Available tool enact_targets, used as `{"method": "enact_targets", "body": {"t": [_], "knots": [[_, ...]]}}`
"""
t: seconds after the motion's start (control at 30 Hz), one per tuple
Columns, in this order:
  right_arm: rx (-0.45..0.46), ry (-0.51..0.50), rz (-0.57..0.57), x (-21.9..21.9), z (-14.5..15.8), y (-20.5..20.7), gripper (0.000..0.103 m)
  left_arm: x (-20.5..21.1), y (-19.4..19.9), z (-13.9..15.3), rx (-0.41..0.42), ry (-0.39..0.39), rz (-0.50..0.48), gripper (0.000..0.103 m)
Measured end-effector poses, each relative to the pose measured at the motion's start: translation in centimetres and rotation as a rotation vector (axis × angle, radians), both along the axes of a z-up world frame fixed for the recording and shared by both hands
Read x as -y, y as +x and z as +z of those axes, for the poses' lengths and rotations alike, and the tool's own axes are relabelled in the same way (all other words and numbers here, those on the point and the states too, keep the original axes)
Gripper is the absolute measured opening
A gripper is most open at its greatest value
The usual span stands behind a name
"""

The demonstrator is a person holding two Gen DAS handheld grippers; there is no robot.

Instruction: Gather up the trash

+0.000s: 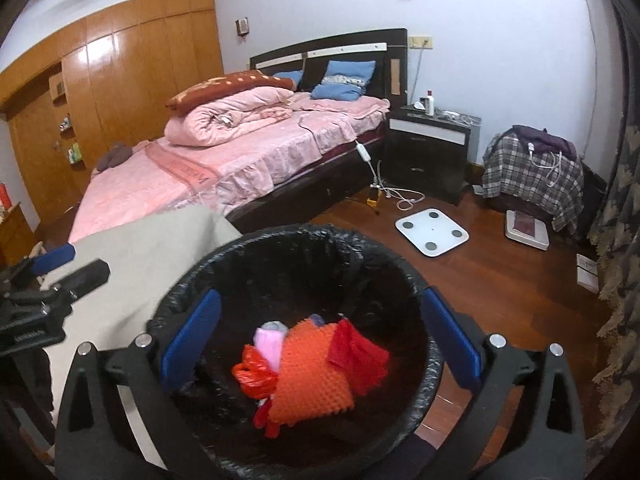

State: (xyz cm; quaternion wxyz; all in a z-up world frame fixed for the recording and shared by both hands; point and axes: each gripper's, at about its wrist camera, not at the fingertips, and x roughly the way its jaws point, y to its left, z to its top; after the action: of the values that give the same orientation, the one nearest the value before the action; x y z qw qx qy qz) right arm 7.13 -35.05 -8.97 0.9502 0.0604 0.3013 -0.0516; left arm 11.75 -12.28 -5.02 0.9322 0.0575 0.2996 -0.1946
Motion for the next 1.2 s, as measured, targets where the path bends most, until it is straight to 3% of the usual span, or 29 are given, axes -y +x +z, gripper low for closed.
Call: {"method": "enact_targets", "body": {"t": [0.63, 1.2], "knots": [[0.057, -0.019, 0.129, -6.7, 6.3, -4.5, 0.098, -4.6, -6.4, 4.2, 0.048, -0.022, 0.086, 0.097], [0.087, -0.04, 0.158, -8.6, 8.1, -6.3, 0.098, -6.4, -9.8, 6.0, 0.103, -0.045, 0.128, 0.097]]}}
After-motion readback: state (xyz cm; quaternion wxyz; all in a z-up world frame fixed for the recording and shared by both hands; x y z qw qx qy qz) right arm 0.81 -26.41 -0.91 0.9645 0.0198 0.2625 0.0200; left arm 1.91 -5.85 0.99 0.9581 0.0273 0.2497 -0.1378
